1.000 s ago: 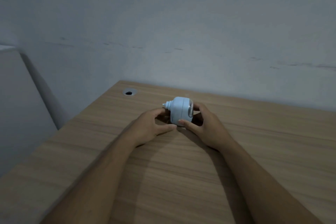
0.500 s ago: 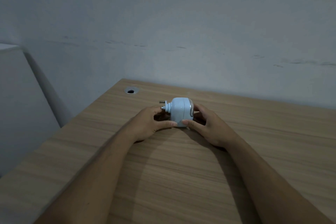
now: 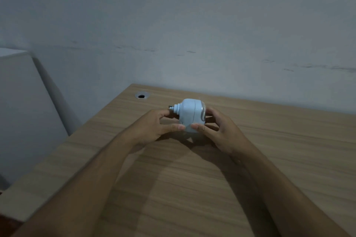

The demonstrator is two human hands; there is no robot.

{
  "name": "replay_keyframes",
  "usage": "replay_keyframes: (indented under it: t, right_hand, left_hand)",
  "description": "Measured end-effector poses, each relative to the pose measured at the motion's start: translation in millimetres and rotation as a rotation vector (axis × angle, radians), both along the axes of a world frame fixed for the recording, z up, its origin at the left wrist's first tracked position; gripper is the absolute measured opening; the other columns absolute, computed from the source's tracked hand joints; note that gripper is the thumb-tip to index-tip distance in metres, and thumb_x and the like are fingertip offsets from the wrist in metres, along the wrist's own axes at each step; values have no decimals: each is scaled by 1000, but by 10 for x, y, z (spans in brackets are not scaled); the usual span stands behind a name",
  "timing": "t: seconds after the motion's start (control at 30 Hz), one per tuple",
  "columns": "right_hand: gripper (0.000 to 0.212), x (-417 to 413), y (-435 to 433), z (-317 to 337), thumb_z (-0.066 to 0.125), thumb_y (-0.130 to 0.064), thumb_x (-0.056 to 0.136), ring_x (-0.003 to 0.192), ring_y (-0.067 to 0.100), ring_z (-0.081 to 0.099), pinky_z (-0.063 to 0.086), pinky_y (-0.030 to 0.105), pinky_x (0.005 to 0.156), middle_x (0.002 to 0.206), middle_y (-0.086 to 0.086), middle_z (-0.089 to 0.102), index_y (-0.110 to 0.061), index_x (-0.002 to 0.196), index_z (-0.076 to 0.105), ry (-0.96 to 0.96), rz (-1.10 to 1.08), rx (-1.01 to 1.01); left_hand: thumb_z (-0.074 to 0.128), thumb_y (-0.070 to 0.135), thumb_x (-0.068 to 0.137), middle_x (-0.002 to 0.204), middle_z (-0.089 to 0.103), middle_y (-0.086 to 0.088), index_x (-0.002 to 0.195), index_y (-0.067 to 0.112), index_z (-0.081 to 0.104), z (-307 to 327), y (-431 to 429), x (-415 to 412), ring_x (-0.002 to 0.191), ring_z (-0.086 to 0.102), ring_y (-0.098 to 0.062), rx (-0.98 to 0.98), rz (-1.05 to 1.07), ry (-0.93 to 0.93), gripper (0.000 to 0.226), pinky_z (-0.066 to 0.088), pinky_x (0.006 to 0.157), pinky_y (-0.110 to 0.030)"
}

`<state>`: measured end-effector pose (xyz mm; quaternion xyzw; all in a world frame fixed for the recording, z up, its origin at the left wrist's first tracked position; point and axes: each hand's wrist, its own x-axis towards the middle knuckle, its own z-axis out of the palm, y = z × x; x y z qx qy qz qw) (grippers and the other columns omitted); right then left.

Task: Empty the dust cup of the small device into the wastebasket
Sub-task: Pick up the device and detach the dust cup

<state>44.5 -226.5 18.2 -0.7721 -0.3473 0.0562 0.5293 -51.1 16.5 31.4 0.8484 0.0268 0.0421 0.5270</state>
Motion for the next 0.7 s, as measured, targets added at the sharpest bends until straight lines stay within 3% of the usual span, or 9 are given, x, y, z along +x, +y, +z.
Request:
replay_keyframes:
  t: [0.07,0.13,0.23,0.33,0.57,0.7]
  right_hand:
    - [63,-175,-47,19,88,-43,93,123,7,77,63,41,110,132,-11,79,-30,151,65,-1,18,-2]
    - [62,-360,-85,22,90,-40,92,121,5,76,62,38,110,129,-12,79,-30,149,66,2,34,-19]
    - [60,-624,-123,-38,94,-39,87,118,8,78,62,40,112,125,-13,80,-31,141,69,7,45,-27]
    - [55,-810,-156,-117,96,-37,85,115,10,80,63,40,109,120,-10,82,-30,133,70,23,53,-57]
    - [60,-1025,-192,-207,96,-51,79,117,8,78,62,44,108,123,-12,81,-31,129,68,-51,57,-111]
    - [60,-1014,-179,-220,98,-49,78,113,5,79,62,41,106,121,-12,82,-34,127,67,-71,47,-142]
  left_hand:
    - [91,43,89,117,85,21,131,42,79,38,12,-212,107,78,8,62,14,-13,43,59,91,-17]
    - [92,44,88,111,85,31,128,44,81,44,-1,-437,103,76,16,113,8,-20,41,56,87,-11]
    - [93,41,88,120,84,29,130,37,84,-19,-35,-739,112,75,14,132,3,-30,43,52,91,-5]
    - [93,42,88,123,84,26,131,38,83,-87,-35,-988,120,75,6,156,-10,-15,44,54,104,-16]
    - [91,29,92,123,85,23,137,32,80,-206,-59,-1251,115,76,10,169,-31,2,46,51,95,-3]
    - [92,33,92,128,83,24,139,34,79,-190,-34,-1255,121,75,8,182,-41,5,49,53,104,-10]
